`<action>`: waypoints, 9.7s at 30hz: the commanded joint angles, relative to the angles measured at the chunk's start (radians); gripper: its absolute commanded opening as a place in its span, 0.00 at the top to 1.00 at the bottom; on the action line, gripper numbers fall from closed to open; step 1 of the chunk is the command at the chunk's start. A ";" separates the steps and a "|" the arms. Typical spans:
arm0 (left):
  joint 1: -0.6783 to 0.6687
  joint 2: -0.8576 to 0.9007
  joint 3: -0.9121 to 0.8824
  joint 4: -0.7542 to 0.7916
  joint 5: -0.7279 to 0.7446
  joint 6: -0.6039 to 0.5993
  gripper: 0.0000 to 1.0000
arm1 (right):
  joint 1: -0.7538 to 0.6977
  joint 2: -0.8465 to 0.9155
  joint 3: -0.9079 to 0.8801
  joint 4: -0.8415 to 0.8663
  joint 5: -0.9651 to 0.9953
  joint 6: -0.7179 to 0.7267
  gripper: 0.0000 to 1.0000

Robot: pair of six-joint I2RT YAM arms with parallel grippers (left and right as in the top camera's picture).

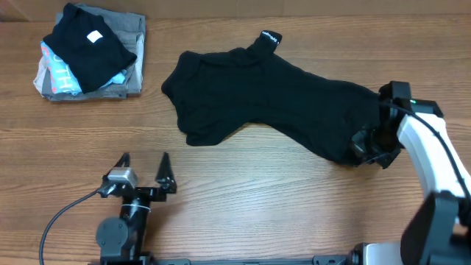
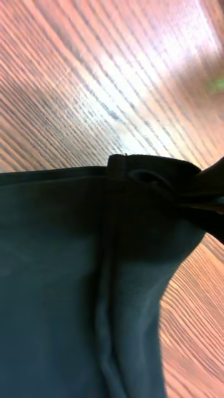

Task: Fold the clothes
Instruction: 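Reach the left gripper to the shirt's left hem corner and grasp it, then hold both hem corners and pull them apart to stretch the shirt, then lift the shirt by both corners and swing it toward the table top, then lay the shirt flat, drawing both grippers back toward the bottom edge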

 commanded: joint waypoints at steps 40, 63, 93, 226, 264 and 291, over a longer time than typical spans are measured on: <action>-0.124 1.737 0.998 -0.637 0.232 0.315 0.00 | 0.029 -0.135 -0.005 -0.018 0.006 -0.003 0.96; -0.165 1.850 0.996 -0.466 0.185 0.320 0.67 | 0.029 -0.135 -0.005 -0.031 0.006 -0.029 0.96; -0.162 1.713 1.135 -1.032 0.003 0.170 0.96 | 0.028 -0.130 -0.005 -0.035 0.078 -0.053 0.00; 0.030 0.920 1.950 -1.652 0.126 0.019 0.96 | 0.041 -0.544 0.802 -0.481 -0.164 -0.026 0.96; -0.018 1.950 2.543 -1.723 0.130 0.120 0.96 | -0.065 0.200 1.192 -0.463 -0.264 -0.155 0.96; -0.132 1.795 1.489 -1.590 0.152 0.234 0.96 | -0.086 0.105 0.529 -0.441 -0.117 -0.125 0.96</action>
